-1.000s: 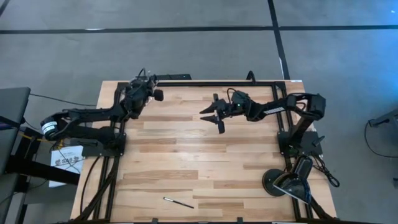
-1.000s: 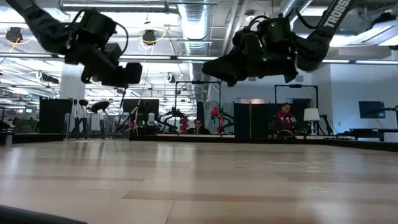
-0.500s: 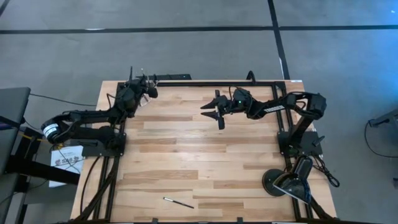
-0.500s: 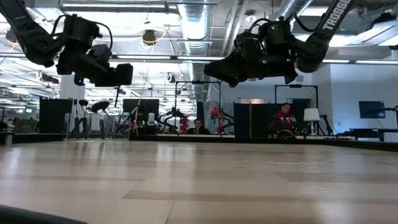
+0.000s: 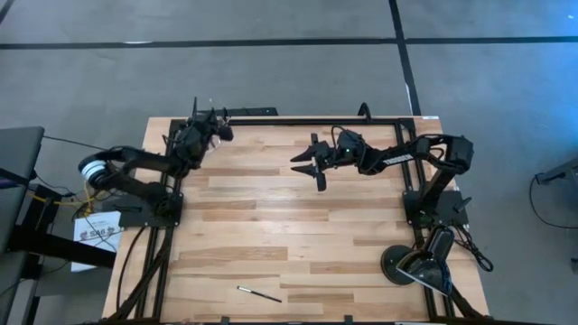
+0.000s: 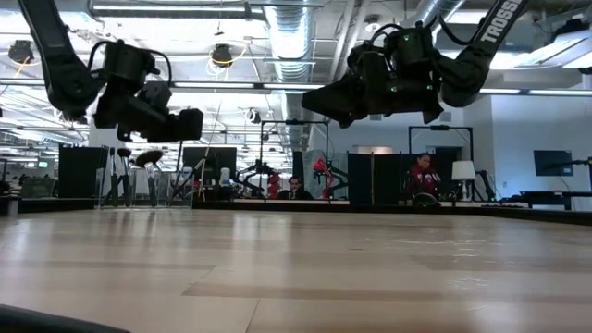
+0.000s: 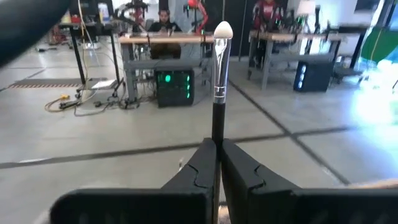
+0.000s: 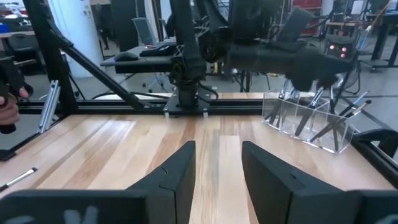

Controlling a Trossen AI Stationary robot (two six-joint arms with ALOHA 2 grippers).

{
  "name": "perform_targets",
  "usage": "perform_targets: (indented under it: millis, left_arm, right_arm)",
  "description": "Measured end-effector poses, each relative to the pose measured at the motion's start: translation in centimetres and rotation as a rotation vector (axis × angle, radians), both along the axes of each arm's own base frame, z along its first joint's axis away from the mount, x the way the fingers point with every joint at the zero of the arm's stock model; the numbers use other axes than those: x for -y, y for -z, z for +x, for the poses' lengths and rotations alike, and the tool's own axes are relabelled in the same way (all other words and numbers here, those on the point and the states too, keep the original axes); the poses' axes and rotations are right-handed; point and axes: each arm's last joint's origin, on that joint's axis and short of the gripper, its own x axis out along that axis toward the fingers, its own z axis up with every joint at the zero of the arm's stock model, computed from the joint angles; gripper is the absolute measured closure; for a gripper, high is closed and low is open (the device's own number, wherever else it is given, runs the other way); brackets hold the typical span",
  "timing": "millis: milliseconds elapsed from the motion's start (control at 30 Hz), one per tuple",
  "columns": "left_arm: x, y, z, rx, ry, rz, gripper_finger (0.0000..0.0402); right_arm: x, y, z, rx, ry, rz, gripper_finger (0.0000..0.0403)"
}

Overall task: Put items in baskets/containers
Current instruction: Put the eyeshadow brush into the transparent bin

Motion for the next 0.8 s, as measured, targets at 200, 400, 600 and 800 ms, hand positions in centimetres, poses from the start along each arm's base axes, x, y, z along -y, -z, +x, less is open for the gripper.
perform_targets:
  millis: [200, 400, 600, 800]
  left_arm:
    - [-0.2, 0.6, 0.2, 0.005, -0.005, -0.002, 0.0391]
    - [-0.3, 1.3, 0.3, 0.008, -0.01, -0.037, 0.0391]
    - [-0.5, 2.6, 0.5, 0.013, -0.014, -0.095, 0.0386]
    - [-0.5, 2.9, 0.6, 0.015, -0.012, -0.107, 0.0371]
  right_arm:
    - [0.0, 0.3, -0.1, -0.034, 0.002, 0.006, 0.0283]
    - [0.1, 0.4, -0.1, -0.036, 0.002, -0.009, 0.0283]
    - [0.1, 0.4, -0.1, -0.04, 0.002, -0.008, 0.0283]
    - [0.0, 0.5, -0.1, -0.046, -0.018, -0.003, 0.0283]
